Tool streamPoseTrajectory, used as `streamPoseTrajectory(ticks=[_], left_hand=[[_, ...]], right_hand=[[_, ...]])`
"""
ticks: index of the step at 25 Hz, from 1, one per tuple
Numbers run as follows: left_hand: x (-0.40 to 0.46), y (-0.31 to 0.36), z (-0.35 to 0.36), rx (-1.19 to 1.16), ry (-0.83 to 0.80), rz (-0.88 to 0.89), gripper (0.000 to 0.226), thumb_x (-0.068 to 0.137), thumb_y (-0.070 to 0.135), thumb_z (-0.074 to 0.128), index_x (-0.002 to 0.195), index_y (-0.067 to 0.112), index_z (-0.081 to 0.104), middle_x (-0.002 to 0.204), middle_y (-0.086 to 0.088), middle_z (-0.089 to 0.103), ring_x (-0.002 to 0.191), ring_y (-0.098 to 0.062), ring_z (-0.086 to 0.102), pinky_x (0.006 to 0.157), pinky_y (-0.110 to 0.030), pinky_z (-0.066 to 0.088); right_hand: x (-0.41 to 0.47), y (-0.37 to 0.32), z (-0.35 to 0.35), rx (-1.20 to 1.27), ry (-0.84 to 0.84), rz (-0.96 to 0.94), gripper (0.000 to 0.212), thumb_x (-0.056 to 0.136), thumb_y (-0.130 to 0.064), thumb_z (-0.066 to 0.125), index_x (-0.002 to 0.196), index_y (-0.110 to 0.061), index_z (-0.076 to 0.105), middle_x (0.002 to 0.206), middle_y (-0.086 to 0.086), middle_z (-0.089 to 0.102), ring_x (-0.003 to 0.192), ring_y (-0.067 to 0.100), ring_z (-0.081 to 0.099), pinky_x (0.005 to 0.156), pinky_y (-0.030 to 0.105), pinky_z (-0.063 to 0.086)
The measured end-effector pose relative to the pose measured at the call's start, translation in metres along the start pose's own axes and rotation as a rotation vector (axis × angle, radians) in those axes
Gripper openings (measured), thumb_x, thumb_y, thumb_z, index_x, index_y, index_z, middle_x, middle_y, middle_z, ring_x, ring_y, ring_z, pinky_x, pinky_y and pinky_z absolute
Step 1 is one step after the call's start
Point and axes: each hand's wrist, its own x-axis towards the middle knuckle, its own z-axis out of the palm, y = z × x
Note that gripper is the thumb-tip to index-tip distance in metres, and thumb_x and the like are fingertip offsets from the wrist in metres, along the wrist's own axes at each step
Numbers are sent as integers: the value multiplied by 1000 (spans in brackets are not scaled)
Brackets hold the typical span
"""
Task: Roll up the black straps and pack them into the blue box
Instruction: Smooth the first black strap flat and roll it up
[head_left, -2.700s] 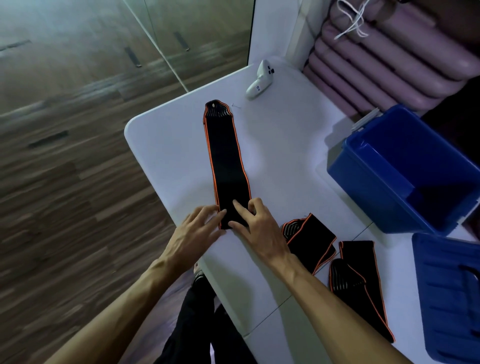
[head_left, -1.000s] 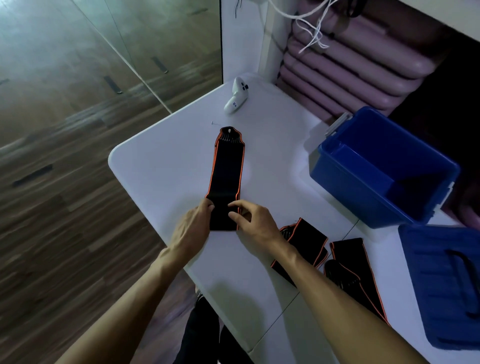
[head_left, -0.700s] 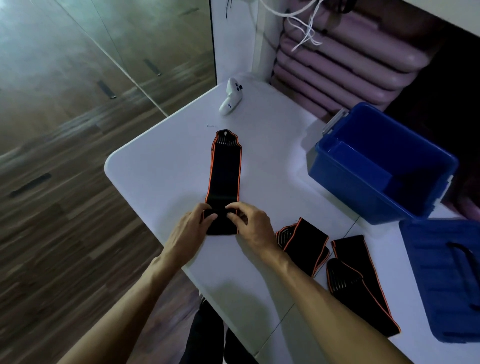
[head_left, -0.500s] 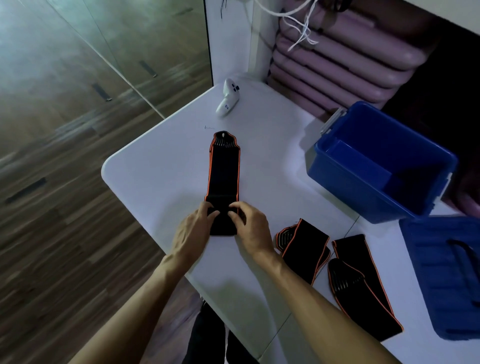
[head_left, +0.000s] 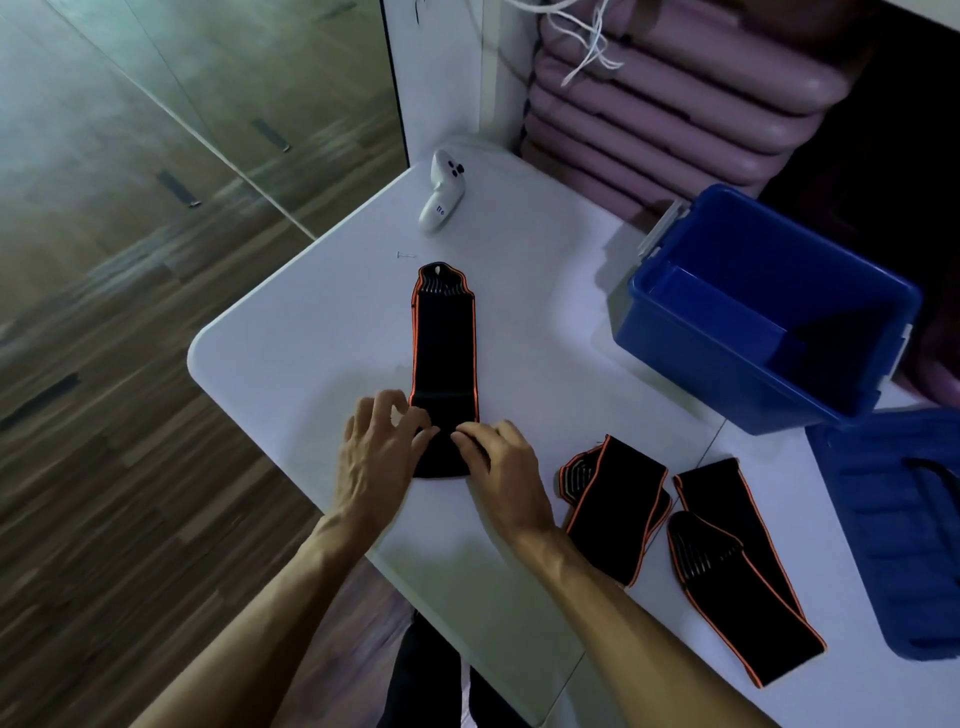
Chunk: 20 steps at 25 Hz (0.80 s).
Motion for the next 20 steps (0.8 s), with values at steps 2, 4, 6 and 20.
streamPoseTrajectory(ticks=[2,4,6,20], left_hand=[[-5,-1,1,-75,-1,57,25,94,31,56,99,9,66,101,-8,59,92,-25,57,77,-36,51],[-16,-4,1,-68,-44,146,35,97,35,48,112,8,65,110,-9,61,101,-24,57,83,-35,51],[-22,-9,0,12,-68,197,41,98,36,43,124,11,61,120,-9,60,112,-24,55,88,-36,49],[-10,-12,-17,-26,-247,246,59,100,45,27,132,4,53,120,-9,64,110,-25,59,92,-30,43]], right_hand=[[-2,3,-2,-9,-18,-13,29,99,-28,54,123,-16,65,100,4,55,91,13,56,81,16,40],[-2,4,-5,-6,-13,-11,28,97,-23,57,123,-15,65,104,0,47,93,13,56,84,17,42],[-2,1,-6,0,6,18,24,97,-22,58,119,-17,65,111,-4,38,96,14,56,86,20,45],[9,15,-9,-616,4,-428,48,87,-26,65,132,-10,58,113,5,66,95,30,59,63,41,52]])
